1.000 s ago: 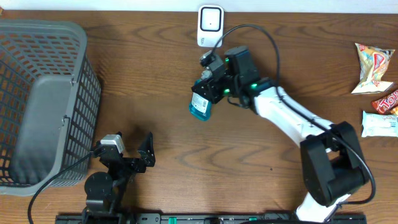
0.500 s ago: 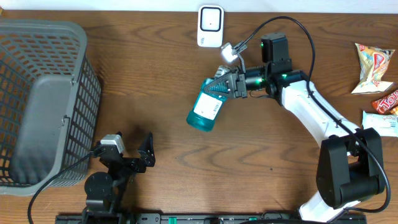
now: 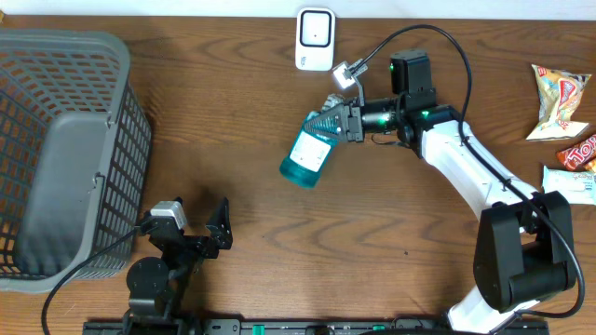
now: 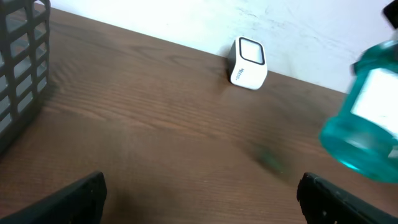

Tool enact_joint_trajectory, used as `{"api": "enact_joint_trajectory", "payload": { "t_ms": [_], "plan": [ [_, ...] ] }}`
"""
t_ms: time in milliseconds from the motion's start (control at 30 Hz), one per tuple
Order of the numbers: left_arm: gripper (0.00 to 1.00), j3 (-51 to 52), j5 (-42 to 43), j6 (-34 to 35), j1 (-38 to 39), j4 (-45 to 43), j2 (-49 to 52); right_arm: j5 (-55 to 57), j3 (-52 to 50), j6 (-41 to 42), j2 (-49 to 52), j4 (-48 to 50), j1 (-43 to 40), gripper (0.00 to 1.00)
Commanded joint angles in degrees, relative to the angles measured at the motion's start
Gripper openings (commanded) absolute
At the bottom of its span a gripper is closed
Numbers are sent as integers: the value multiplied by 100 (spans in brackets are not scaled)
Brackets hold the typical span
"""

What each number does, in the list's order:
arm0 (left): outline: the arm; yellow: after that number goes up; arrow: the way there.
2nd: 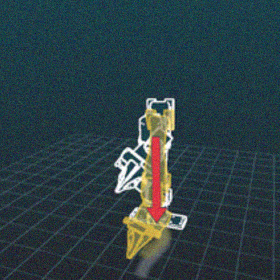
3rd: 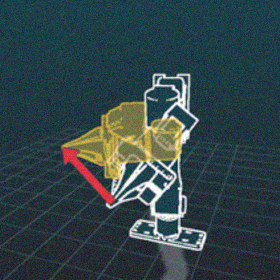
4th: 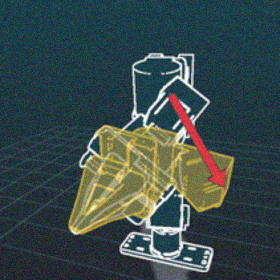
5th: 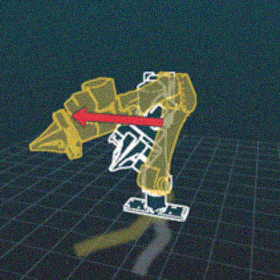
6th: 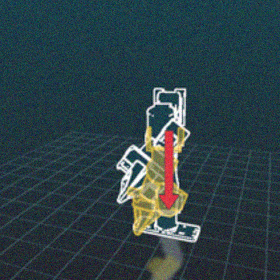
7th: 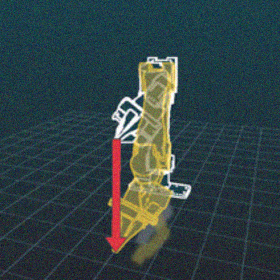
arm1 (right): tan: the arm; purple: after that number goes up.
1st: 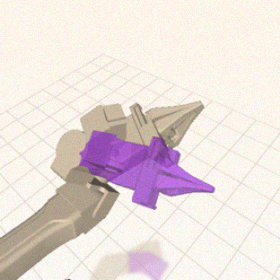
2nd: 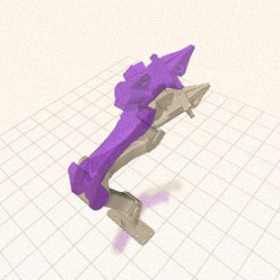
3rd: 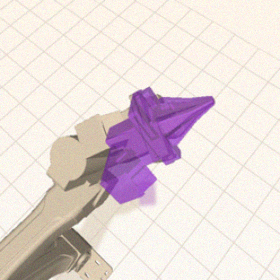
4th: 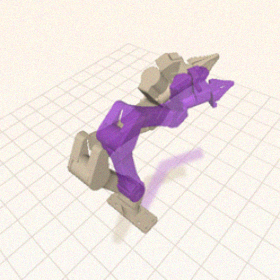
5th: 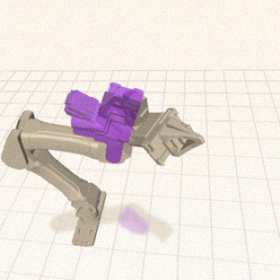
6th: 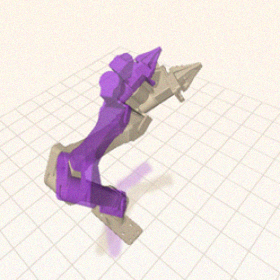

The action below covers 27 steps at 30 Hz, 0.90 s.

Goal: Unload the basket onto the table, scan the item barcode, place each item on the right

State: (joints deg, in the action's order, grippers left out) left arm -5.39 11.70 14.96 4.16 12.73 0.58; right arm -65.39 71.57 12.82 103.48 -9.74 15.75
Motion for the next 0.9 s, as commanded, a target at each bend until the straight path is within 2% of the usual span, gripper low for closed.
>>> {"api": "enact_joint_trajectory", "payload": {
  "t_ms": [0,100,300,500,700,867],
  "plan": [
    [98,94,31,-33,-28,133,-31,1480,227,192,-201,-92,127,11],
    [98,94,31,-33,-28,133,-31,2452,385,111,-201,-490,245,11],
    [98,94,31,-33,-28,136,-31,5707,1106,-424,-201,-1707,782,15],
    [98,94,31,-33,-28,136,-31,8441,1637,-890,-173,-1939,1357,17],
    [98,94,31,-33,-28,133,-31,9818,2227,-1508,313,-1738,1419,19],
    [98,94,31,-33,-28,133,-31,10832,3261,-2551,1292,-1394,1436,21]
  ]
}}
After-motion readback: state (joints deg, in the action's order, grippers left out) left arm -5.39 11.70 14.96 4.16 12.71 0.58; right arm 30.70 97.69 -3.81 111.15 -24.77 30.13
